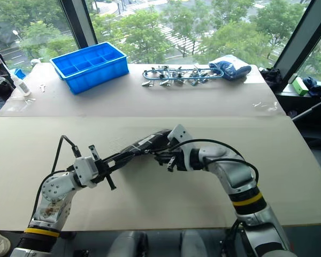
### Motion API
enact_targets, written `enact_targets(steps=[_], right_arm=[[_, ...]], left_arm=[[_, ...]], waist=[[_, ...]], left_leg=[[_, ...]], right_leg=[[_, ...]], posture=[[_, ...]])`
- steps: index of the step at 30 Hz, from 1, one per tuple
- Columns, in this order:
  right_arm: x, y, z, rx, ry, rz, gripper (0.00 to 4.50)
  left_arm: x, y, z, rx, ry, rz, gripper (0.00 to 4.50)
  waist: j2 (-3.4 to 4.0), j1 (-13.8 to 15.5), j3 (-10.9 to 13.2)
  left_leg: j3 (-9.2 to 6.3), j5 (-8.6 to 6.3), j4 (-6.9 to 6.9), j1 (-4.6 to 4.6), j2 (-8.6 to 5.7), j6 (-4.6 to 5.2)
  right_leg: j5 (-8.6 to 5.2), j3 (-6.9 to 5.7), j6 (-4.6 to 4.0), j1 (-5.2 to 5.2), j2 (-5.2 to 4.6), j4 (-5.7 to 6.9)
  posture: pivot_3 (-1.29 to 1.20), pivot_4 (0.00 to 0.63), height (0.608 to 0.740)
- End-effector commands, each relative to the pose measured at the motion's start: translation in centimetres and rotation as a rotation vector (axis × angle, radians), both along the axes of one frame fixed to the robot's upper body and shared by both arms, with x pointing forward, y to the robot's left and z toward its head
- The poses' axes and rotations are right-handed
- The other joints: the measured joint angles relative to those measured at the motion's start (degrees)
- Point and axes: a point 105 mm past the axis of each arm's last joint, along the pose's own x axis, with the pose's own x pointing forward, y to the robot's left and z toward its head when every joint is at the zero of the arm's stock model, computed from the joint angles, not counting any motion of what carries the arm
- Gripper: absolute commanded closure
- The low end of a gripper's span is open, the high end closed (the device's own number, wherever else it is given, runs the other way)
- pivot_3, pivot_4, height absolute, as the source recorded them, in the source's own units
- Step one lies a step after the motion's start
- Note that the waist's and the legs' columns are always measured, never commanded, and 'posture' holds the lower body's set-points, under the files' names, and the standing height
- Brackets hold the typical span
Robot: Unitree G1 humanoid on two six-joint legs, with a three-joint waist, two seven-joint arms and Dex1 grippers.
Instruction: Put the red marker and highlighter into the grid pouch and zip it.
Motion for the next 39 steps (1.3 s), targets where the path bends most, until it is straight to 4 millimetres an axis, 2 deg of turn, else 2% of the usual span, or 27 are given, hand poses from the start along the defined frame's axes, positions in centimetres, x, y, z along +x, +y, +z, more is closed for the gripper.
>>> enact_targets(steps=[1, 5, 9, 12, 15, 19, 23, 25, 29, 33, 39], right_arm=[[2.2, -4.6, 1.2, -0.052, -0.072, -0.144, 4.44], [4.2, -9.7, 1.0, -0.189, -0.120, -0.289, 4.44], [5.4, -12.0, 1.5, -0.228, -0.152, -0.356, 4.44], [5.7, -11.8, 2.0, -0.211, -0.161, -0.346, 4.44], [5.1, -9.8, 2.0, -0.169, -0.172, -0.275, 4.44], [4.7, -8.4, 2.2, -0.065, -0.121, -0.250, 3.32], [2.2, -6.7, 2.9, 0.003, -0.075, -0.109, 1.96], [1.4, -6.7, 2.9, 0.025, -0.031, -0.084, 1.29], [0.8, -7.9, 4.5, 0.080, -0.049, -0.087, 1.29], [1.4, -10.5, 6.3, 0.079, -0.119, -0.163, 1.29], [1.0, -12.2, 5.9, 0.005, -0.157, -0.181, 1.29]], left_arm=[[-0.1, 0.0, 1.0, -0.007, -0.045, 0.001, 4.50], [-0.2, 0.0, 0.9, -0.007, -0.039, -0.001, 4.50], [-0.2, 0.0, 0.9, -0.008, -0.039, -0.002, 4.50], [-0.1, 0.0, 0.9, -0.008, -0.040, -0.003, 4.50], [-0.1, -0.1, 0.9, -0.008, -0.042, -0.004, 4.50], [-0.1, -0.1, 0.9, -0.009, -0.044, -0.005, 4.50], [-0.1, -0.2, 0.9, -0.008, -0.043, -0.008, 4.50], [-0.1, -0.2, 0.9, -0.008, -0.043, -0.008, 4.50], [-0.2, -0.1, 0.9, -0.006, -0.042, -0.011, 4.50], [-0.8, 0.4, 0.0, 0.055, -0.012, -0.076, 4.50], [-0.2, 3.4, -0.7, 0.183, 0.004, -0.104, 4.50]], waist=[[0.00, 0.11, 0.00], [0.00, 0.31, 0.00], [0.00, -0.20, 0.00], [0.00, -0.62, 0.00], [0.00, -0.55, 0.00], [0.00, -0.53, 0.00], [0.00, -0.26, 0.00], [0.00, -0.21, 0.00], [0.00, -0.01, 0.00], [0.00, 0.13, 0.00], [0.00, 0.08, 0.00]], left_leg=[[0.00, 0.00, 0.00, 0.00, -0.01, 0.00], [0.05, 0.00, 0.00, 0.00, -0.05, 0.00], [0.12, 0.00, -0.04, 0.01, 0.01, 0.01], [0.10, 0.00, -0.06, 0.02, 0.04, 0.01], [0.08, 0.00, -0.06, 0.01, 0.03, 0.01], [0.05, 0.00, -0.05, -0.01, 0.02, 0.01], [0.02, 0.00, -0.05, -0.02, 0.02, 0.01], [0.01, -0.01, -0.05, -0.02, 0.07, 0.02], [0.01, -0.01, -0.04, -0.01, 0.12, 0.02], [0.02, -0.01, -0.04, -0.01, 0.10, 0.02], [0.04, -0.01, -0.06, 0.02, 0.07, 0.02]], right_leg=[[0.00, 0.00, 0.00, 0.00, -0.01, 0.00], [0.00, 0.01, 0.01, 0.02, -0.03, -0.03], [0.00, 0.04, 0.00, -0.03, 0.04, -0.05], [-0.01, 0.06, -0.01, -0.03, 0.09, -0.03], [-0.01, 0.05, -0.01, -0.01, 0.06, -0.04], [0.00, 0.06, 0.00, -0.01, 0.01, -0.05], [0.00, 0.04, 0.00, -0.01, -0.01, -0.05], [0.00, 0.04, 0.00, -0.01, -0.01, -0.06], [0.00, 0.04, 0.00, 0.00, -0.02, -0.06], [0.00, 0.05, 0.01, -0.01, -0.01, -0.07], [-0.02, 0.03, -0.03, -0.01, 0.05, -0.07]], posture=[[0.00, 0.150, 0.740], [0.00, 0.150, 0.740], [0.00, 0.150, 0.740], [0.00, 0.150, 0.740], [0.00, 0.150, 0.740], [0.00, 0.150, 0.740], [0.00, 0.150, 0.740], [0.00, 0.150, 0.740], [0.00, 0.150, 0.740], [0.00, 0.150, 0.740], [0.00, 0.150, 0.740]])
